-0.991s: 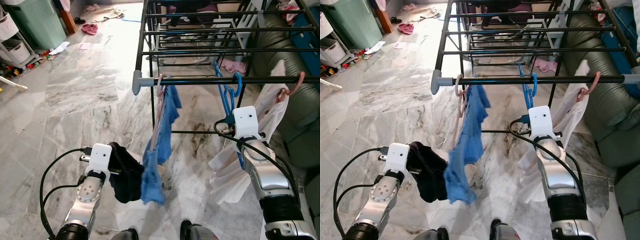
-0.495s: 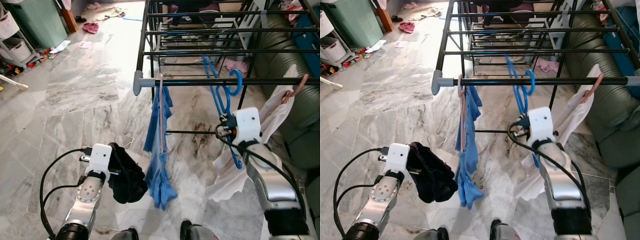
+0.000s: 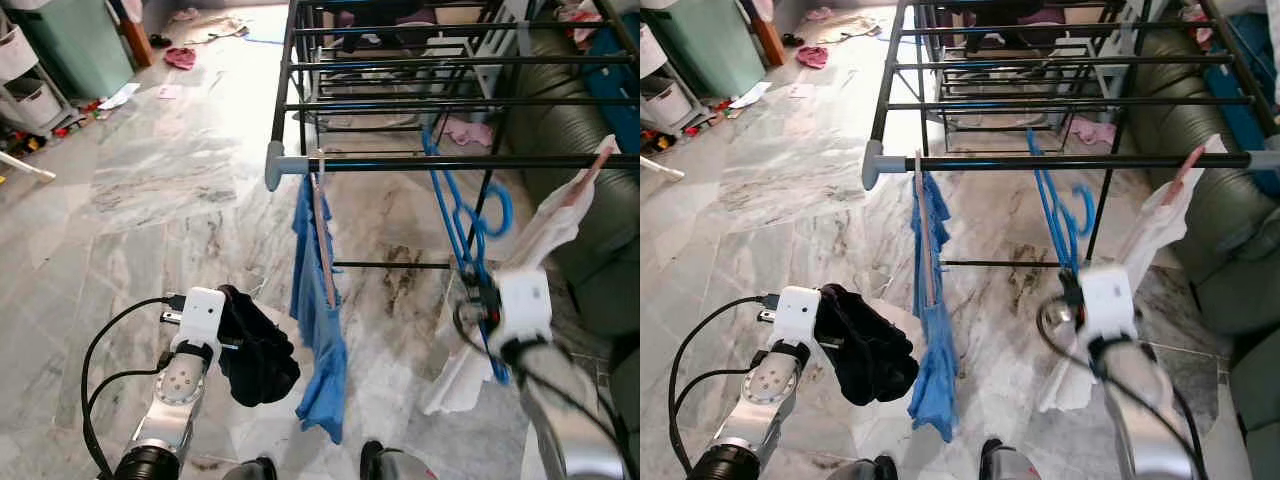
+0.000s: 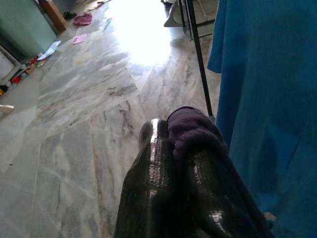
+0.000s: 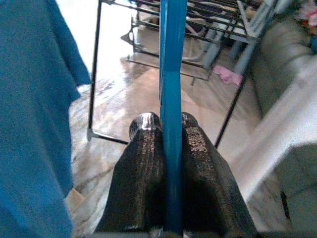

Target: Hang hanger

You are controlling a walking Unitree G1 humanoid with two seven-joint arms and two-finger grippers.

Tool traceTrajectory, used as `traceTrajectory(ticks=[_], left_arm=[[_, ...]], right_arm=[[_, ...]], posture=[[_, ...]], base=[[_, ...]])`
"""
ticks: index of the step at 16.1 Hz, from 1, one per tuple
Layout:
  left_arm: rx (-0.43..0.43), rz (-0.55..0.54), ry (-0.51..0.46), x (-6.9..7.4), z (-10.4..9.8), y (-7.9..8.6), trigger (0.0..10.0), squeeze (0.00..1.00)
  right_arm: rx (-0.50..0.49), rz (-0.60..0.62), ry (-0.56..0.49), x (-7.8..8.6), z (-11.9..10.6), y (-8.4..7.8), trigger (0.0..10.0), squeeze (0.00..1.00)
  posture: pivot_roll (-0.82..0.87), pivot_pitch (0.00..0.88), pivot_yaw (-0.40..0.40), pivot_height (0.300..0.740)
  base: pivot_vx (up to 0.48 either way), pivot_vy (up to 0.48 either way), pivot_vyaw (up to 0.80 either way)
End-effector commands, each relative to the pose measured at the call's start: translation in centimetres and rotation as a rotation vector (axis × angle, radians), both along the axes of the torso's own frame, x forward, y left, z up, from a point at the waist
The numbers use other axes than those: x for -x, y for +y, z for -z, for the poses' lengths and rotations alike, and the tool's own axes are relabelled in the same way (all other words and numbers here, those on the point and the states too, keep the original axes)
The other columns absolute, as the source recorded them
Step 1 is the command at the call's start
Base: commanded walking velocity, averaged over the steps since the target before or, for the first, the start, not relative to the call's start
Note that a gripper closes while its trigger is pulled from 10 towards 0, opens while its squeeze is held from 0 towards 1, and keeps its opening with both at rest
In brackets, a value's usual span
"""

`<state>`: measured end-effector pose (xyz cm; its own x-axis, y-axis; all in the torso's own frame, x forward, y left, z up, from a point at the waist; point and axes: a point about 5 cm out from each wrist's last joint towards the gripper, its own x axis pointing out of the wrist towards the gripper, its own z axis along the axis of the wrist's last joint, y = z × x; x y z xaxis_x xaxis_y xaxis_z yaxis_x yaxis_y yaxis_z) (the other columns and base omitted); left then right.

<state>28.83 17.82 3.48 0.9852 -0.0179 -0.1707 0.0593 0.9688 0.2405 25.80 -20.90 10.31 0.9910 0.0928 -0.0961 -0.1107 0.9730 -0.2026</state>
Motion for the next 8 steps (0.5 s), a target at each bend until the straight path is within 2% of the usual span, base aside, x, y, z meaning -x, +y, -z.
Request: traceTrajectory(ticks=[1,2,3,8], left_arm=[[-0.004,-0.018,-0.006,0.1,0.0,0.2,10.0,0.0],[-0.022,-0.022,-0.003,0.2,0.1,0.2,10.0,0.0],[-0.029,-0.028,0.0,0.2,0.2,0.3,10.0,0.0],[-0.053,-0.034,0.026,1.1,1.0,0.2,10.0,0.0]], right_arm=[[0.006,0.016,-0.037,0.6,-0.1,0.0,10.0,0.0],[0.021,0.041,-0.042,1.7,0.8,0.1,10.0,0.0],[-0.005,0.069,-0.036,2.3,1.4,0.2,10.0,0.0],[-0.081,0.08,0.015,4.0,3.5,1.9,10.0,0.0]], posture=[[-0.17,0.179,0.079,0.74],[-0.18,0.184,0.087,0.74],[-0.18,0.186,0.089,0.74],[-0.19,0.188,0.087,0.74]], base=[[0.0,0.0,0.0],[0.0,0.0,0.0],[0.0,0.0,0.0],[0.0,0.0,0.0]])
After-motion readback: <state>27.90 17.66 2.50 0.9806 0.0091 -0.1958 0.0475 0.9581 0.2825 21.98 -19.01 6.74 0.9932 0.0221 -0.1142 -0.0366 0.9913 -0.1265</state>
